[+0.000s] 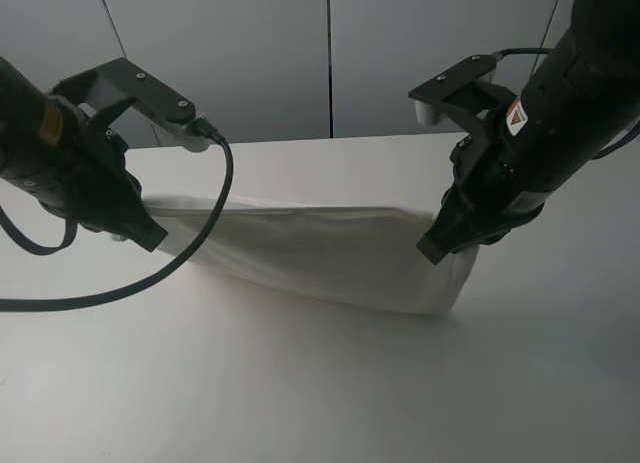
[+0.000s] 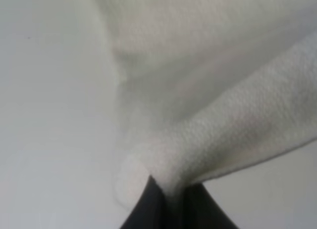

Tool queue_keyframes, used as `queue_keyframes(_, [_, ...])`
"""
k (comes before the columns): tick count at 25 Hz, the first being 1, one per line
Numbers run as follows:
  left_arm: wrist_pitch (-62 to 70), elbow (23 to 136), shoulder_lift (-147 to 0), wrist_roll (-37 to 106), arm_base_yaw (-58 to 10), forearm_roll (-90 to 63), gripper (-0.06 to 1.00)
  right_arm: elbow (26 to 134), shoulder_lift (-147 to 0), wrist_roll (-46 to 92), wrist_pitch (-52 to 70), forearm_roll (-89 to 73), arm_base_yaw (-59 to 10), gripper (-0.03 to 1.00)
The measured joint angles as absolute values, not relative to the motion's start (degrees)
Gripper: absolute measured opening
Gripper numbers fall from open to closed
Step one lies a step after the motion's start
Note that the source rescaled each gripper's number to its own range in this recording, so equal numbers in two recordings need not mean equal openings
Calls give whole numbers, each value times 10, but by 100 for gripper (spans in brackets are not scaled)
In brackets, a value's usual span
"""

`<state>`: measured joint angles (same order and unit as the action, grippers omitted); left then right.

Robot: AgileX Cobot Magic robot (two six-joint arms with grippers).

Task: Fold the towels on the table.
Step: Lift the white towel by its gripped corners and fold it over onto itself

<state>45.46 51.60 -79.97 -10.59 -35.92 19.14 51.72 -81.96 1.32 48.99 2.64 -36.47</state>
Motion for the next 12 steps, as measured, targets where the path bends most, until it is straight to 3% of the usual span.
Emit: queue_keyframes(12, [365,515,-887,-193,-359,269,0,456,-820,-117,331,140,-365,0])
